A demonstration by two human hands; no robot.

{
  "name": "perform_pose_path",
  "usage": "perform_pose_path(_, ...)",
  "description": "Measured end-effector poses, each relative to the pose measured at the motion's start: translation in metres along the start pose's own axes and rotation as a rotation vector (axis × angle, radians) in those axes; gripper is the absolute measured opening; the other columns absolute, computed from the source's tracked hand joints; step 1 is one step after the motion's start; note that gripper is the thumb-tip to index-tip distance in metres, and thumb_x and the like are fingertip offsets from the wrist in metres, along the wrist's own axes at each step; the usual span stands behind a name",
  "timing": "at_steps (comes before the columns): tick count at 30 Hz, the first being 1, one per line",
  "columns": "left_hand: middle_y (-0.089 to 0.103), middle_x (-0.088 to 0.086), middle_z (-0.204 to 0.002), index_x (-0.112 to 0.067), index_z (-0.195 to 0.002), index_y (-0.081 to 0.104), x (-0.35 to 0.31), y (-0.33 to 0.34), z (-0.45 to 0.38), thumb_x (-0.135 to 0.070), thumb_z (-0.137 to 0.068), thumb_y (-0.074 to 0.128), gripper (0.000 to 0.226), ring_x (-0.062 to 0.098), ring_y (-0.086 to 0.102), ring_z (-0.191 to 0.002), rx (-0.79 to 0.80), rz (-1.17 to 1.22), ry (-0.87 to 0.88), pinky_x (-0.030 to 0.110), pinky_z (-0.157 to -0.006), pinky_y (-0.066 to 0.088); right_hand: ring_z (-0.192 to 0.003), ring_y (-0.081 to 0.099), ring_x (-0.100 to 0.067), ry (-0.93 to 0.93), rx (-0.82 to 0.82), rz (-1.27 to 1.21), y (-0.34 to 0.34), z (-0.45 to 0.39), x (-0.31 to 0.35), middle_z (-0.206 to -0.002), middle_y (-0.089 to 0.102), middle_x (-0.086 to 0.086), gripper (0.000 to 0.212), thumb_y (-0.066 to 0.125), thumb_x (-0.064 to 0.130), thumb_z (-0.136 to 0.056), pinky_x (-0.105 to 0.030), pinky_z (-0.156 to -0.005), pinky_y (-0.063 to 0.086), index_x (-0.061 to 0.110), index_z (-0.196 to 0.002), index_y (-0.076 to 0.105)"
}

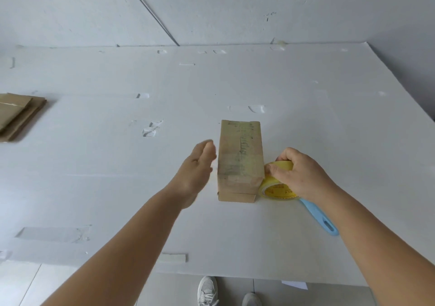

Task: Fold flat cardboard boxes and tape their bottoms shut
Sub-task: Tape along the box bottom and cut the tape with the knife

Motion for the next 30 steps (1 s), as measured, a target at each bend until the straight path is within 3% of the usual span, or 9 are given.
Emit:
perform_pose_path(5, 0.056, -0.008, -0.134, -0.026, -0.144, 0.036, 0.000, 0.041, 0.007, -0.047, -0.099, 0.037, 0.050, 0.009, 0.053, -0.122, -0.040, 0.123, 0.121, 0.037, -0.106, 0.042, -0.083, 0.056, -0.015, 0.019, 0.000, -0.008, 0.004, 0.001, -0.004, -0.090, 0.058, 0.006, 0.028, 0.064, 0.052, -0.081, -0.028, -0.060, 0.040, 0.028, -0.088, 0.052)
perform_pose_path(9, 0.066, 0.000, -0.122, -0.026, -0.126, 0.058, 0.012, 0.038, 0.005, -0.066, -0.089, 0.033, 0.061, 0.017, 0.061, -0.115, 0.057, 0.228, -0.006, 0.037, -0.099, 0.046, -0.084, 0.055, -0.016, 0.021, -0.003, -0.001, 0.005, 0.000, -0.003, -0.089, 0.057, 0.006, 0.032, 0.063, 0.056, -0.080, -0.028, -0.060, 0.040, 0.028, -0.089, 0.051)
perform_pose_path(13, 0.063, -0.014, -0.126, -0.036, -0.129, 0.055, 0.011, 0.030, 0.009, -0.076, -0.082, 0.018, 0.072, -0.005, 0.056, -0.114, 0.249, 0.111, -0.058, 0.015, -0.088, 0.036, -0.081, 0.054, -0.013, 0.022, 0.003, -0.001, 0.003, -0.002, -0.004, -0.088, 0.057, 0.007, 0.032, 0.063, 0.059, -0.078, -0.026, -0.056, 0.037, 0.030, -0.087, 0.050)
perform_pose_path(15, 0.045, -0.017, -0.145, -0.035, -0.142, 0.040, 0.008, 0.028, 0.009, -0.087, -0.075, 0.025, 0.087, -0.009, 0.041, -0.128, 0.258, 0.028, -0.038, 0.021, -0.104, 0.030, -0.079, 0.054, -0.010, 0.029, 0.020, -0.005, 0.002, -0.002, -0.006, -0.088, 0.057, 0.008, 0.032, 0.062, 0.059, -0.078, -0.026, -0.056, 0.038, 0.031, -0.087, 0.050)
perform_pose_path(18, 0.001, -0.023, -0.156, -0.033, -0.152, 0.001, -0.014, 0.023, 0.006, -0.079, -0.073, 0.043, 0.100, -0.009, -0.004, -0.141, 0.138, -0.471, 0.311, 0.033, -0.118, 0.004, -0.079, 0.055, -0.010, 0.041, 0.033, -0.032, 0.002, -0.002, -0.007, -0.087, 0.058, 0.008, 0.033, 0.063, 0.061, -0.077, -0.027, -0.057, 0.038, 0.031, -0.085, 0.050)
perform_pose_path(20, -0.008, -0.013, -0.160, -0.034, -0.152, 0.006, -0.031, 0.025, 0.000, -0.067, -0.080, 0.051, 0.091, 0.002, -0.019, -0.143, 0.164, -0.980, 0.603, 0.040, -0.116, -0.001, -0.078, 0.056, -0.011, 0.039, 0.034, -0.034, 0.002, -0.001, -0.006, -0.086, 0.058, 0.007, 0.034, 0.063, 0.062, -0.076, -0.027, -0.057, 0.038, 0.031, -0.083, 0.049)
perform_pose_path(22, -0.005, -0.009, -0.161, -0.035, -0.150, 0.020, -0.047, 0.032, -0.009, -0.063, -0.085, 0.050, 0.077, 0.009, -0.024, -0.143, 0.274, -1.248, 0.765, 0.045, -0.115, -0.005, -0.078, 0.056, -0.013, 0.026, 0.034, -0.030, 0.001, -0.001, -0.004, -0.085, 0.059, 0.007, 0.034, 0.063, 0.061, -0.076, -0.028, -0.058, 0.038, 0.030, -0.082, 0.049)
perform_pose_path(26, 0.019, -0.009, -0.158, -0.034, -0.142, 0.038, -0.057, 0.049, -0.025, -0.059, -0.088, 0.047, 0.060, 0.010, -0.011, -0.146, 0.490, -1.416, 0.844, 0.044, -0.117, 0.000, -0.080, 0.057, -0.014, 0.001, 0.039, -0.005, -0.001, -0.002, -0.005, -0.085, 0.060, 0.007, 0.031, 0.062, 0.057, -0.077, -0.029, -0.061, 0.040, 0.029, -0.086, 0.052)
perform_pose_path(30, 0.037, -0.018, -0.138, -0.038, -0.129, 0.047, -0.049, 0.046, -0.030, -0.058, -0.082, 0.058, 0.052, 0.006, 0.005, -0.144, 0.465, -1.356, 0.810, 0.033, -0.112, 0.006, -0.080, 0.059, -0.009, 0.019, 0.115, -0.114, -0.007, 0.002, -0.018, -0.086, 0.062, 0.009, 0.029, 0.055, 0.059, -0.082, -0.026, -0.062, 0.041, 0.031, -0.092, 0.056)
Point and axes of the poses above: each hand's wrist, its own z-axis away from the middle knuckle, its own y-axis out of the palm, x = y × z, the point moved 2 cm from there along -z, towards the middle knuckle
